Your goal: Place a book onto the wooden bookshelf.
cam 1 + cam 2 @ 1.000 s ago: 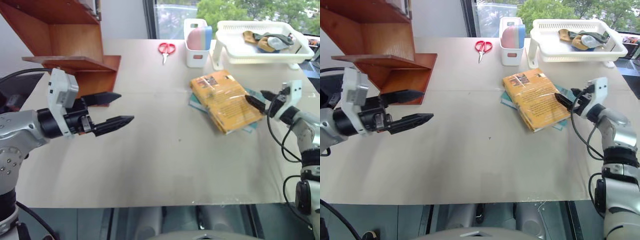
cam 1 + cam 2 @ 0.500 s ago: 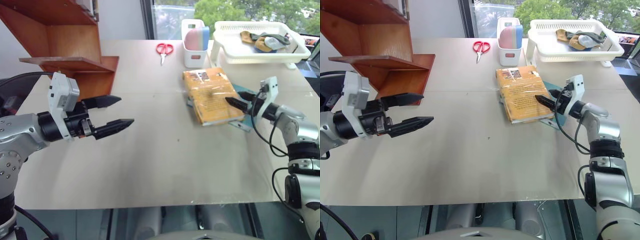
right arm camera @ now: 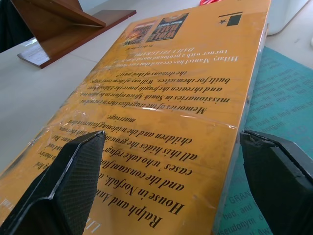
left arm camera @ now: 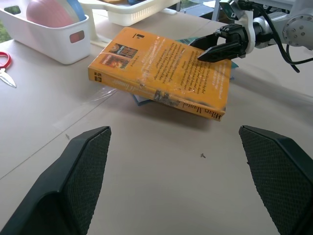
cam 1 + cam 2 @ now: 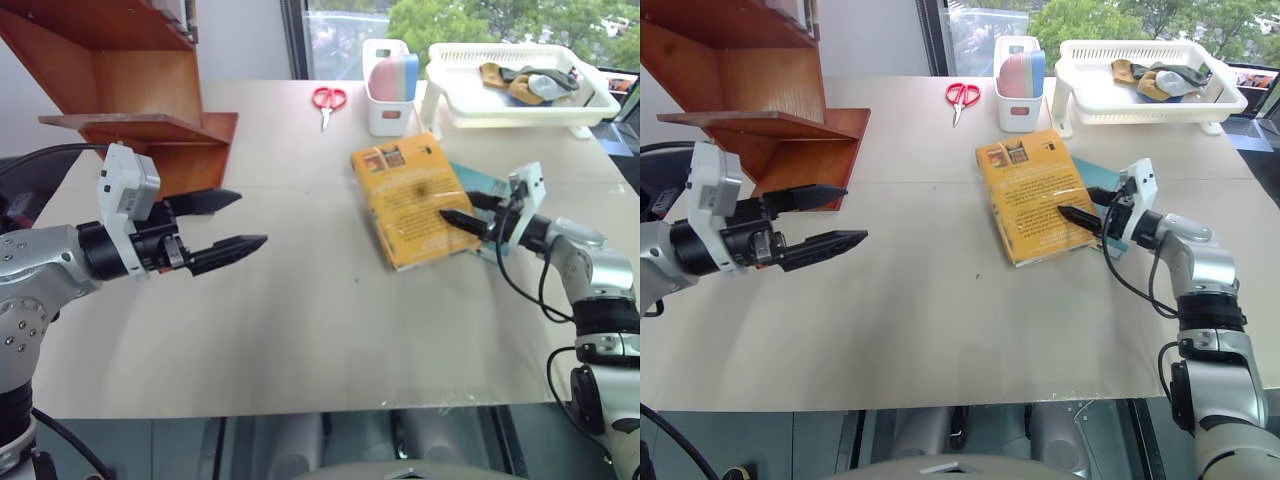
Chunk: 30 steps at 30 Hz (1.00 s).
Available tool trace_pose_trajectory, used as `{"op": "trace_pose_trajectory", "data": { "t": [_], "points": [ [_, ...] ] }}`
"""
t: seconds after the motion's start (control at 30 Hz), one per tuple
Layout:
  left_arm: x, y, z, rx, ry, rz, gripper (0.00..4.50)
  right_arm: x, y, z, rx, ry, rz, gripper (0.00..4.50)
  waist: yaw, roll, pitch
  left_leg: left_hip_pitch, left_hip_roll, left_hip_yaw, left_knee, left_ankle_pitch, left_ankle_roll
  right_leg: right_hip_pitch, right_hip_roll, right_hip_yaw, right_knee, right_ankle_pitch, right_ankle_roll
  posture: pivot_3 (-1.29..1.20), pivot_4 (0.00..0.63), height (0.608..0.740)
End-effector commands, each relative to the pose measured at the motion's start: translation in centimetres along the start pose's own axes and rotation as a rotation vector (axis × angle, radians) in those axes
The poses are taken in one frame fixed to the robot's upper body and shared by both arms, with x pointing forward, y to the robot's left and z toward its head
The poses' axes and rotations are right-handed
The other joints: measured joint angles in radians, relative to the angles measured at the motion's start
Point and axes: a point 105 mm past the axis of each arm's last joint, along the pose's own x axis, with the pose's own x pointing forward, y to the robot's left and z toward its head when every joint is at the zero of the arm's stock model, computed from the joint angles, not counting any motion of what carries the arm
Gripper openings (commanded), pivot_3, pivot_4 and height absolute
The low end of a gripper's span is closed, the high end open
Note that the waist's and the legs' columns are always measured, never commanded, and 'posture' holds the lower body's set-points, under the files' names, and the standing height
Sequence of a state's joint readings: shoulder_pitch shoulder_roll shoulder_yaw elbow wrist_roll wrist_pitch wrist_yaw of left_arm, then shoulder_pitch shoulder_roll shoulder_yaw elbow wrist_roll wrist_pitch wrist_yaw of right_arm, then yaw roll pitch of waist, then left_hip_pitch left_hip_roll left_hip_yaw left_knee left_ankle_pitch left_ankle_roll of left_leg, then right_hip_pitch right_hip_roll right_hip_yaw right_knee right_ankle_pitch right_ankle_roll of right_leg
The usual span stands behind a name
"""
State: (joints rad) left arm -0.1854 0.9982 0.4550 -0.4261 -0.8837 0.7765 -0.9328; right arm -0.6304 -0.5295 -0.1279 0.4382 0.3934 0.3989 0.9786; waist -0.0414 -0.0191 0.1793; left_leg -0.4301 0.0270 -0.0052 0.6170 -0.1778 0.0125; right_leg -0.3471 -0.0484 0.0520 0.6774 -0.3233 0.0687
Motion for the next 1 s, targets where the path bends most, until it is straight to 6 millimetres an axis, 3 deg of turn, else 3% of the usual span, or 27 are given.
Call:
{"op": "trace_pose_trajectory", "data": {
  "t": [0.03, 0.27, 0.5, 0.77, 1.0],
  "points": [
    [0.1, 0.0, 0.5, 0.037, -0.010, 0.002, 4.42, -0.4, -1.2, -1.0, 0.020, 0.020, -0.066, 4.50, 0.000, 0.000, 0.000, 0.000, 0.000, 0.000, 0.000, 0.000, 0.000, 0.000, 0.000, 0.000, 0.000, 0.000, 0.000, 0.00, 0.150, 0.740],
    [0.3, 0.1, 0.3, 0.035, -0.012, 0.004, 4.42, -0.9, -2.7, 0.2, 0.005, -0.021, -0.141, 4.50, 0.000, 0.001, 0.001, 0.000, 0.000, 0.000, 0.000, 0.000, 0.000, -0.001, 0.000, 0.000, 0.000, 0.000, 0.000, 0.00, 0.150, 0.740],
    [0.2, 0.1, 0.3, 0.035, -0.014, 0.010, 4.42, -1.7, -3.8, 2.7, 0.004, -0.123, -0.189, 4.50, 0.001, 0.001, 0.001, -0.001, 0.000, 0.000, 0.000, 0.000, 0.000, -0.001, 0.000, 0.000, 0.000, 0.000, 0.000, 0.00, 0.150, 0.740],
    [0.0, 0.0, 0.2, 0.033, -0.012, 0.018, 4.42, -3.1, -3.0, 4.2, 0.015, -0.164, -0.111, 4.50, 0.001, 0.002, 0.003, -0.003, -0.001, 0.002, -0.002, 0.000, 0.000, -0.004, 0.000, 0.001, 0.000, 0.000, 0.000, 0.00, 0.150, 0.740],
    [0.0, 0.0, 0.2, 0.031, -0.016, 0.020, 4.42, -4.6, -6.5, 4.7, 0.000, -0.188, -0.328, 4.50, 0.001, 0.002, 0.003, -0.003, -0.001, 0.002, -0.002, 0.000, 0.000, -0.004, 0.000, 0.002, 0.000, 0.000, 0.000, 0.00, 0.150, 0.740]
  ]
}}
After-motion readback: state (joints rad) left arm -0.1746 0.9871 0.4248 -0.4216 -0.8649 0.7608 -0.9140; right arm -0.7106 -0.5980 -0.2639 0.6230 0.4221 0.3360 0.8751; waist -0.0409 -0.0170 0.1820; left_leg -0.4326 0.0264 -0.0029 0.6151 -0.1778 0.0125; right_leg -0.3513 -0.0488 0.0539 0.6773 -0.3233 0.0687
